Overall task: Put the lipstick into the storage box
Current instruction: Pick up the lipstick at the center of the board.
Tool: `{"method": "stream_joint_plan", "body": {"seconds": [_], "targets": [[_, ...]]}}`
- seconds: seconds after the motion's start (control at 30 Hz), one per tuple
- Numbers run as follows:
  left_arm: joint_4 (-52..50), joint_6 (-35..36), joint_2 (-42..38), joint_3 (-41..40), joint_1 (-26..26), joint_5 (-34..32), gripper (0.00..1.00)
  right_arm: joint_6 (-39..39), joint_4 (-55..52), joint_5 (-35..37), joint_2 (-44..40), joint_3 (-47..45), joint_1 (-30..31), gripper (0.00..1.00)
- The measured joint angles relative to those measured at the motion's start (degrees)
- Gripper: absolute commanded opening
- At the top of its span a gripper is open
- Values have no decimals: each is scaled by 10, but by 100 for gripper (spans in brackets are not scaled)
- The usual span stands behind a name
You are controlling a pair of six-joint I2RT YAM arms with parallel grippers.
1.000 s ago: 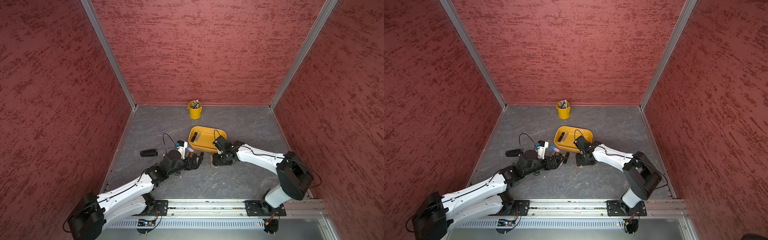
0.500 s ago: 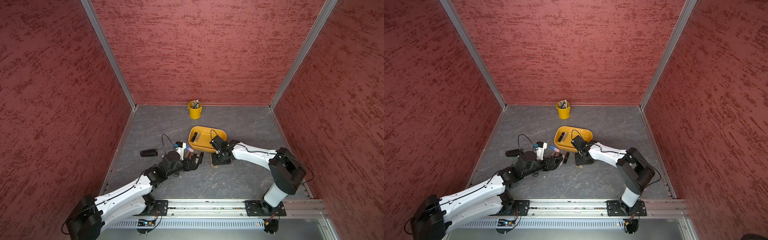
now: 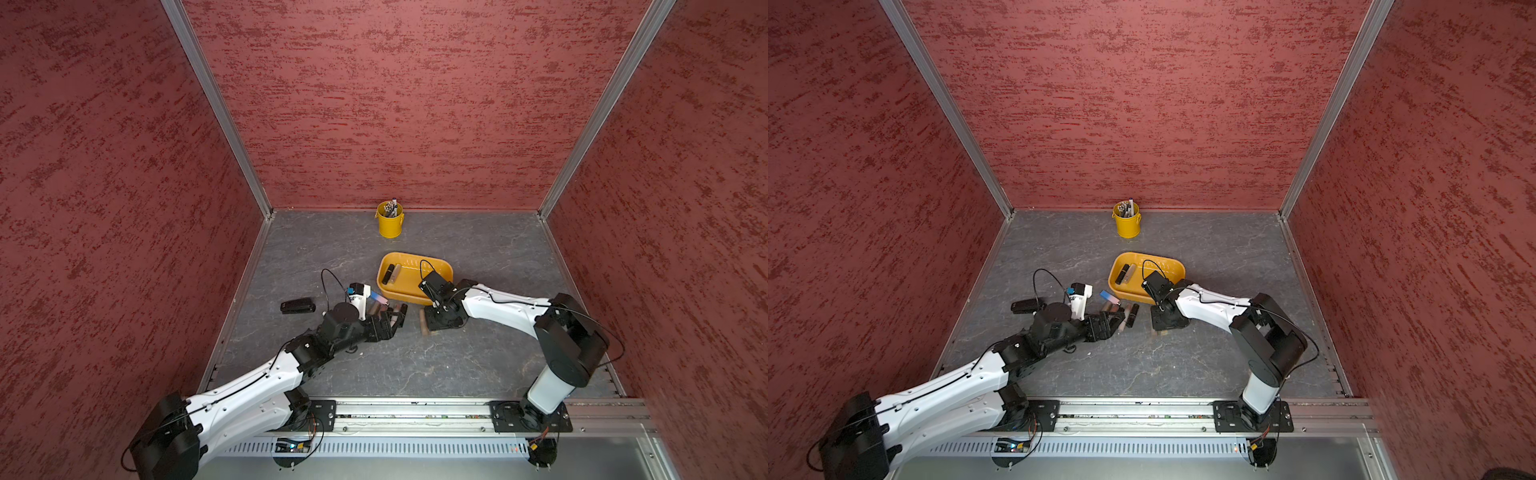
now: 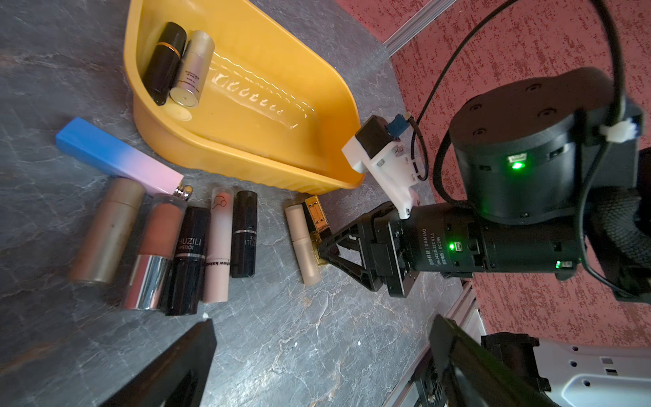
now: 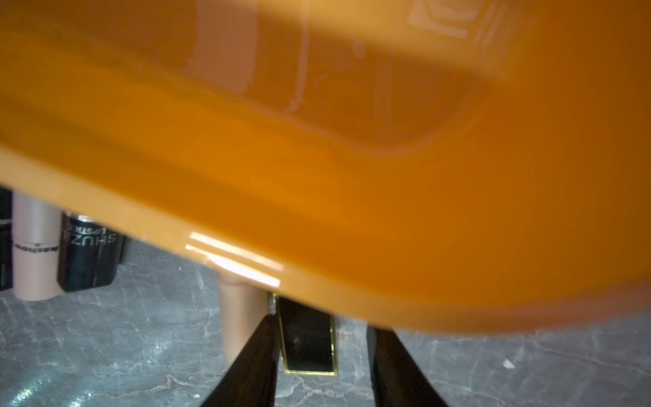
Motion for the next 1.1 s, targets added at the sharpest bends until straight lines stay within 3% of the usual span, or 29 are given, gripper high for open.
{"method": "stream_joint_plan", "body": {"seconds": [0.47, 0.77, 1.1], "targets": [[-5, -5, 0, -5, 0, -3, 100, 1, 9, -2, 9, -2, 1, 36], [-5, -10, 0, -6, 0, -3, 100, 1, 12, -1, 19, -2, 4, 20], [-5, -14, 0, -6, 0, -3, 100, 0, 16, -3, -18, -39, 5, 17]]}}
